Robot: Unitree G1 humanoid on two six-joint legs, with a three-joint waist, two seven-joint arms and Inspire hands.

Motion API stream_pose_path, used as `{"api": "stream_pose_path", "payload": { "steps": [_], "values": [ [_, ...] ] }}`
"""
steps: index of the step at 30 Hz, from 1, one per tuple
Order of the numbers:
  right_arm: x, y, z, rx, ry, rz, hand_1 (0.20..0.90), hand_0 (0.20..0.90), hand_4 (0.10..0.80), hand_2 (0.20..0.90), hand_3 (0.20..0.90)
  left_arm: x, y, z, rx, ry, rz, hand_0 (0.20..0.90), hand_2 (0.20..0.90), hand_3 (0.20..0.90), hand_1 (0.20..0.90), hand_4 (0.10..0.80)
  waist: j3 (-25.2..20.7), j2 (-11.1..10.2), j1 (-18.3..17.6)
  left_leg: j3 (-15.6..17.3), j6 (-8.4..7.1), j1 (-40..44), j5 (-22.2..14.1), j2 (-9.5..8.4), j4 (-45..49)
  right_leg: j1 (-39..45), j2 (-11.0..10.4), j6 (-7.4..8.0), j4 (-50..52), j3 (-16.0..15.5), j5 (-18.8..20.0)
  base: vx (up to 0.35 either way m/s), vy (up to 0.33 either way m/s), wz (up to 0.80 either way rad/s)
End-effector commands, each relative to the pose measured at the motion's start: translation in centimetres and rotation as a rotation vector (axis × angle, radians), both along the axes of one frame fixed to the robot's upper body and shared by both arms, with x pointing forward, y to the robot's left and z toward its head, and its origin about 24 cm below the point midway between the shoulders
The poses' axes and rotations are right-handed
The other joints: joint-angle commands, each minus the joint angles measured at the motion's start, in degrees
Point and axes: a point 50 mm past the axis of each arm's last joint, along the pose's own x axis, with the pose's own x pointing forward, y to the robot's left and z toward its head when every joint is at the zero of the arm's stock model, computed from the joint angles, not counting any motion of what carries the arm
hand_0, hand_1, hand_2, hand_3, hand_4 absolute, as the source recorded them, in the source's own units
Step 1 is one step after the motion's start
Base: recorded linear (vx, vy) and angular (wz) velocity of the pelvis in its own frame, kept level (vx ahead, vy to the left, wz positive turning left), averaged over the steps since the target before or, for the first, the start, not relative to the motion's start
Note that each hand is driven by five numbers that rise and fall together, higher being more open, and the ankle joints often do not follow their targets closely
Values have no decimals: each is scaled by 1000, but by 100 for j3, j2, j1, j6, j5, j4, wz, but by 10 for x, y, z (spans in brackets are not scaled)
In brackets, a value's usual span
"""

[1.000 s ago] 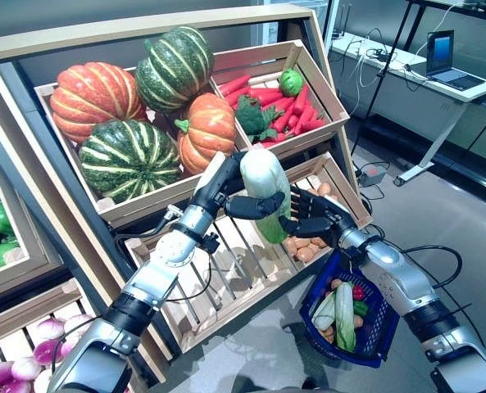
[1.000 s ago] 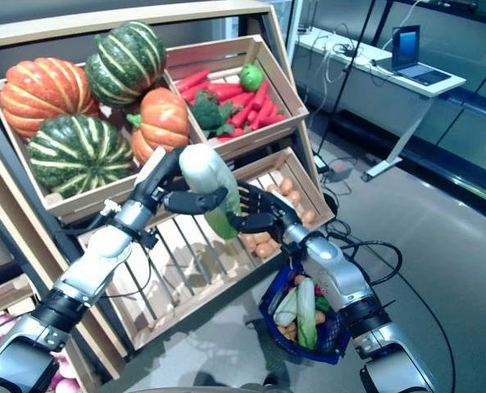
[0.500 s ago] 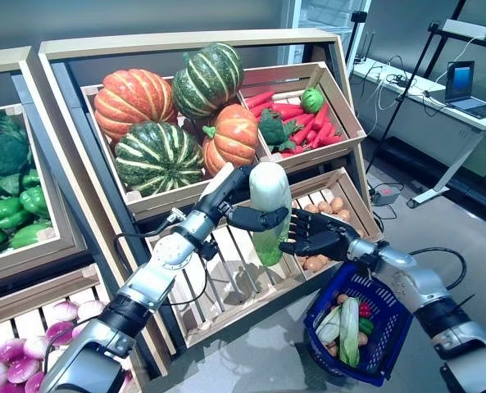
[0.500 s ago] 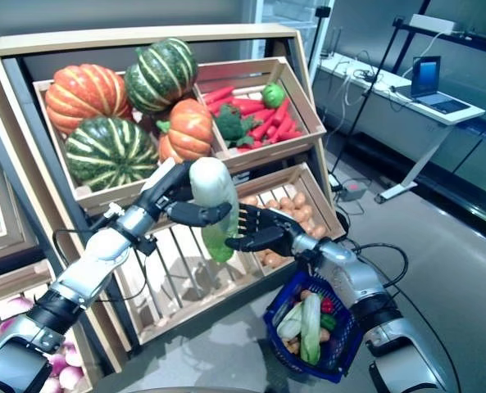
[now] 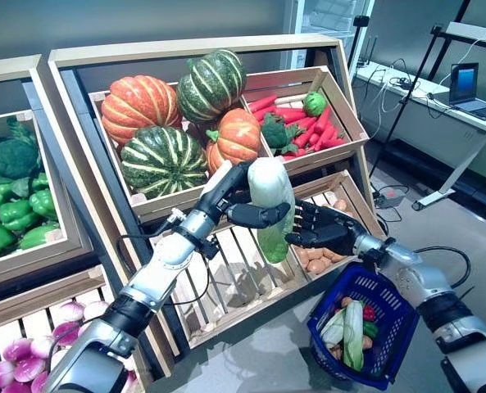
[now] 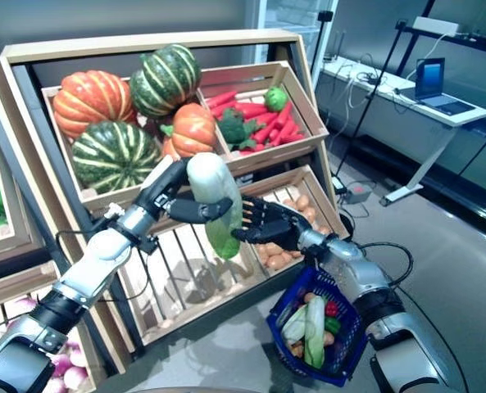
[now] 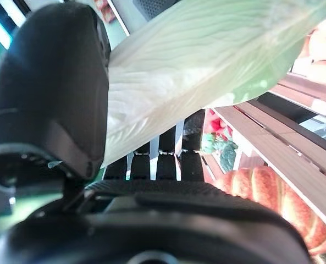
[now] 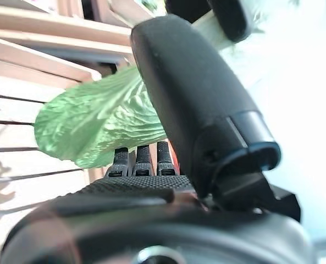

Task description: Put vegetables into the basket

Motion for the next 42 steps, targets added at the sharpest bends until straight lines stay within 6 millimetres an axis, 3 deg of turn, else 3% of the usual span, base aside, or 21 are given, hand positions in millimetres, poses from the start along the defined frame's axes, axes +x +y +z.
{"api": "stream_pose_path", "payload": {
  "steps": [1,12,19,27,28,29,30,42],
  "values": [
    [31,59,89,96,-385,45,900,900,800,900,900,0,-59,63,-293,-212,-239,300,300,300,300,400,-148,-150,-80,-156,258,-349,-11,-264,5,179,-100,-220,16,207,-134,0,0,0],
    [38,65,76,-224,-448,-110,900,900,800,900,900,-6,-71,75,-450,-162,-297,300,300,300,300,400,-95,-149,-30,-210,260,-340,-12,-272,5,203,-128,-214,11,175,-122,0,0,0],
    [44,83,79,-534,-589,-143,900,900,800,900,900,-15,-96,85,-541,-122,-412,300,300,300,300,400,-69,-151,-40,-209,268,-341,-8,-281,5,193,-120,-213,9,215,-111,0,0,0],
    [47,97,72,-613,-595,-118,900,900,800,900,900,-21,-112,99,-551,-125,-481,300,300,300,300,400,-53,-150,7,-239,275,-334,-26,-284,5,218,-131,-215,12,201,-133,0,0,0],
    [47,97,73,-600,-594,-124,592,592,595,592,592,-21,-112,100,-546,-127,-485,300,300,300,300,400,-54,-149,12,-244,276,-330,-30,-286,5,227,-131,-216,9,196,-136,0,0,0],
    [47,98,74,-580,-594,-131,418,418,478,418,418,-21,-113,100,-539,-125,-491,300,300,300,300,400,-55,-147,16,-252,274,-328,-34,-288,5,233,-129,-215,9,192,-140,0,0,0],
    [47,98,76,-553,-595,-144,300,300,400,300,300,-22,-115,100,-530,-121,-495,300,300,300,300,400,-59,-143,22,-265,272,-324,-41,-292,5,242,-127,-214,9,192,-147,0,0,0],
    [40,83,95,-458,-684,-268,300,300,400,300,300,-17,-104,68,-430,-22,-434,300,300,300,300,400,-64,-109,-7,-234,278,-296,-67,-286,5,245,-118,-196,9,191,-163,0,0,0]
  ]
}}
